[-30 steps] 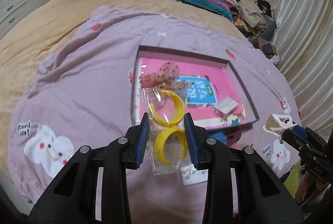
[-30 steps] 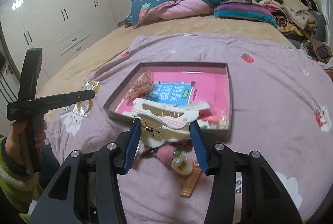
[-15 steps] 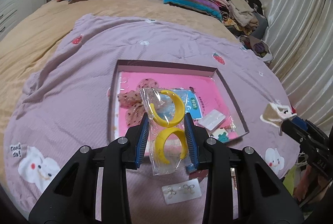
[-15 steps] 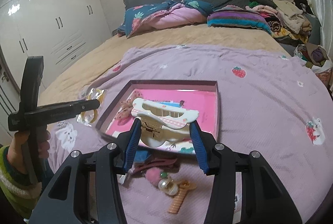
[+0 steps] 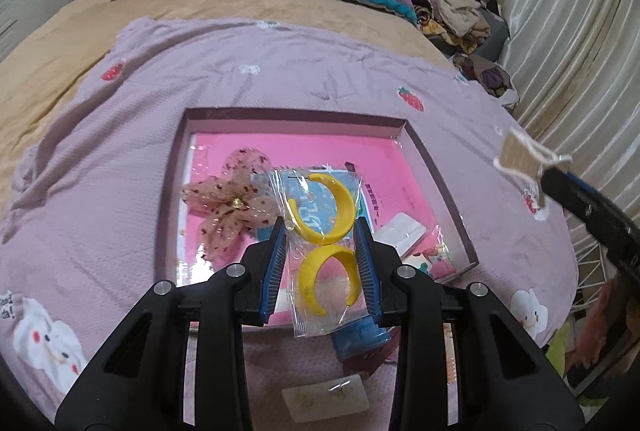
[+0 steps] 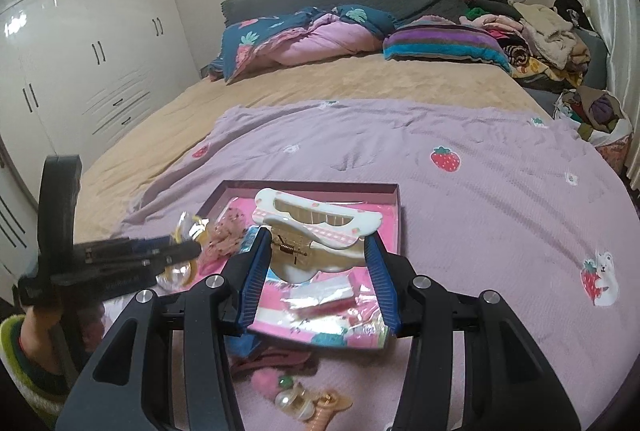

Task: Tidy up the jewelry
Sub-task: 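Lower the yellow hoops into the box with the left tool while the right tool places the claw clip there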

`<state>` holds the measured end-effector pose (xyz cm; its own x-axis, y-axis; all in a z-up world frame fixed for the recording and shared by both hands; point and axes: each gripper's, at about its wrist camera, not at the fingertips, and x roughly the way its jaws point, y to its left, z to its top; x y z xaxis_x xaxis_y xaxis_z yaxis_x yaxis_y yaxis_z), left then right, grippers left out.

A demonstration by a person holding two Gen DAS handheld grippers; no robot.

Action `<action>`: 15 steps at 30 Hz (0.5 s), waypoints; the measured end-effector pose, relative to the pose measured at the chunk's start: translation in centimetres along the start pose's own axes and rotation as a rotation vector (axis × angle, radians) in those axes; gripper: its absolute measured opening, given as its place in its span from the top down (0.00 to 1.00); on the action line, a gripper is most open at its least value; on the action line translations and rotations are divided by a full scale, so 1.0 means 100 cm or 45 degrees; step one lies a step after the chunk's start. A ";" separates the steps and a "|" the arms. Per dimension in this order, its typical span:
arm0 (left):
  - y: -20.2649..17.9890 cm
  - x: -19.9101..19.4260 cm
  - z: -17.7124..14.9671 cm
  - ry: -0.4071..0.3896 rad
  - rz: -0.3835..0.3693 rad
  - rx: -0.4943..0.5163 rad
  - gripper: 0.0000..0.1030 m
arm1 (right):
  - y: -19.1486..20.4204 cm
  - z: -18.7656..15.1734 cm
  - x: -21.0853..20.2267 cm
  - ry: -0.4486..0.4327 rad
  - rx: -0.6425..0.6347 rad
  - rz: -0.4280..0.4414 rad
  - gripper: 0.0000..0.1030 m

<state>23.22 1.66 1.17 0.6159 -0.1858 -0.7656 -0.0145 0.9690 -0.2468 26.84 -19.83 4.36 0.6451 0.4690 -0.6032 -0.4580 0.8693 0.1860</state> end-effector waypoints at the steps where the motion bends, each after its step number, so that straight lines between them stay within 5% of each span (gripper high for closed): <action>1: -0.001 0.005 0.000 0.014 0.001 0.004 0.75 | -0.002 0.002 0.004 0.005 0.006 -0.006 0.55; 15: 0.002 0.052 -0.011 0.124 0.047 0.017 0.75 | -0.025 0.004 0.064 0.125 0.017 -0.039 0.55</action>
<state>25.57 0.70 -3.48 0.5353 -0.1640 -0.8286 -0.0248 0.9775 -0.2095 32.33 -18.94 0.36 0.5957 0.4249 -0.6815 -0.4300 0.8855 0.1762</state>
